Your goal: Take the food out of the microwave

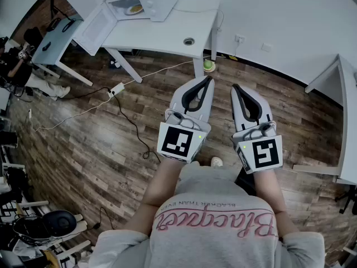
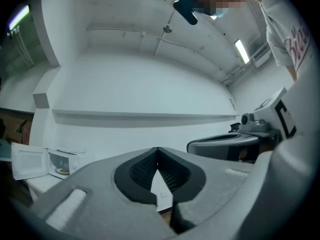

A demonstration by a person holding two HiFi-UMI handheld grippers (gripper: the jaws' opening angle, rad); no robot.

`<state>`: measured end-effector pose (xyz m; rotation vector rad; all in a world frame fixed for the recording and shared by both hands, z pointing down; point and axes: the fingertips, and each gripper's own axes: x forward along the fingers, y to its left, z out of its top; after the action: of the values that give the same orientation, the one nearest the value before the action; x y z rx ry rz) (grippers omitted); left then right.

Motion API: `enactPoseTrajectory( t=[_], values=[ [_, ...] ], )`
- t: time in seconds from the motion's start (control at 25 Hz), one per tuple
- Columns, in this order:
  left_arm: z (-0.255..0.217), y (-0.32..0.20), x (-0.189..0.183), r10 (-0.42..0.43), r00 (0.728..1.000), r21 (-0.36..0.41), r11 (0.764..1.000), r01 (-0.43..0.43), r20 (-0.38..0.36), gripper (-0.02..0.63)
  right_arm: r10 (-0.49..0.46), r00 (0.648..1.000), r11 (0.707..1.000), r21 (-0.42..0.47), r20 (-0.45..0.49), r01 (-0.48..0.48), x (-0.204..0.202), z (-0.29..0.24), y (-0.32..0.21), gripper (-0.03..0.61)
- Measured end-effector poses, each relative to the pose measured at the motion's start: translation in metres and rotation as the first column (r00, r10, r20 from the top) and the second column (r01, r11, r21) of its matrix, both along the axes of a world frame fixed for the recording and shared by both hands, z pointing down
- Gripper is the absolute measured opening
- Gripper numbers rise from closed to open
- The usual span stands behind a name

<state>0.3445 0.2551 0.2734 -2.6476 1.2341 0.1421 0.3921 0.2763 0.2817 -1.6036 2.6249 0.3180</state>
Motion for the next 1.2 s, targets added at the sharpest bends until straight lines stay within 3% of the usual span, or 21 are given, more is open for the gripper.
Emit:
enactPoseTrajectory(
  t=[0.32, 0.64, 0.88, 1.2],
  values=[
    [0.001, 0.003, 0.012, -0.038, 0.999, -0.013, 0.999, 0.038, 0.006, 0.005, -0.041, 0.999, 0.999, -0.024, 0.012, 0.041, 0.012, 0.004, -0.001, 0.01],
    [0.02, 0.011, 0.002, -0.164, 0.986, -0.045, 0.985, 0.165, 0.012, 0.005, -0.141, 0.99, 0.988, -0.056, 0.028, 0.142, 0.013, 0.018, -0.003, 0.011],
    [0.022, 0.008, -0.032, -0.27, 0.963, -0.053, 0.961, 0.27, -0.006, 0.005, -0.255, 0.967, 0.965, -0.071, -0.007, 0.253, -0.023, 0.025, -0.009, 0.011],
    [0.023, -0.006, -0.099, -0.371, 0.929, -0.056, 0.928, 0.37, -0.013, 0.005, -0.339, 0.941, 0.939, -0.074, -0.023, 0.336, -0.084, 0.027, -0.024, 0.011]
  ],
)
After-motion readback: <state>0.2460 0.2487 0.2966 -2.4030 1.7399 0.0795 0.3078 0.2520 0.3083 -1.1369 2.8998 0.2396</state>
